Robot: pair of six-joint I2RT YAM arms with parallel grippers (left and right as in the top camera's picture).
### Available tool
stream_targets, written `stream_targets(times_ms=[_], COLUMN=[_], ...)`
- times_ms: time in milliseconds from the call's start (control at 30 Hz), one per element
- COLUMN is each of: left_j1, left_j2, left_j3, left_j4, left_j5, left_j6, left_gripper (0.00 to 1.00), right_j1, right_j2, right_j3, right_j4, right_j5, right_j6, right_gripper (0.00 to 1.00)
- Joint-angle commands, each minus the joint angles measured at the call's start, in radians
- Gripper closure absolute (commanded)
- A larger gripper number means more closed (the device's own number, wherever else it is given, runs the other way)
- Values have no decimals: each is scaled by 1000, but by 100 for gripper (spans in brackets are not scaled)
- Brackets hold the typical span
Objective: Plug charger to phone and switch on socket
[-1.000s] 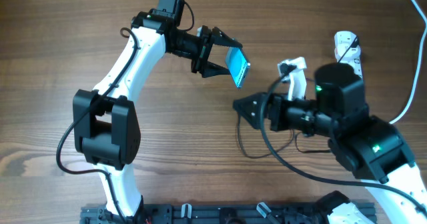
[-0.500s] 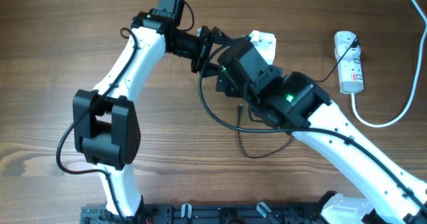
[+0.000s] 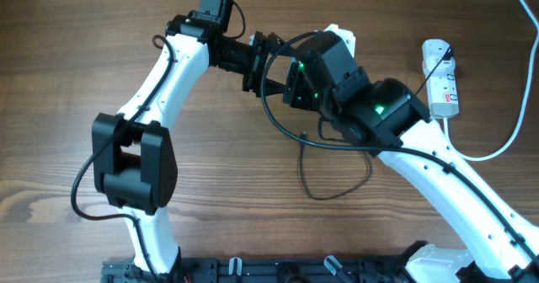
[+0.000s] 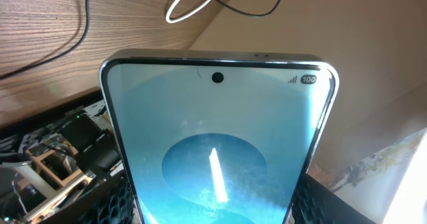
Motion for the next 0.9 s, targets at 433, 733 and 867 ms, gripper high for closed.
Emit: stream_targets(times_ms=[433, 733, 867], left_j1=[6, 6, 6], left_j2=[-26, -26, -26], left_j3=[18, 18, 18], left_j4=[10, 10, 10], left_j5=[59, 45, 45], left_j6=[-22, -64, -85], left_gripper=[32, 30, 30], right_j1=[-2, -1, -2], right_j2=[40, 40, 40], right_j3=[12, 13, 13], right_j4=[9, 10, 11], right_j5=[-27, -19, -19], right_j6=[-16, -16, -16], right_gripper=[57, 66, 70])
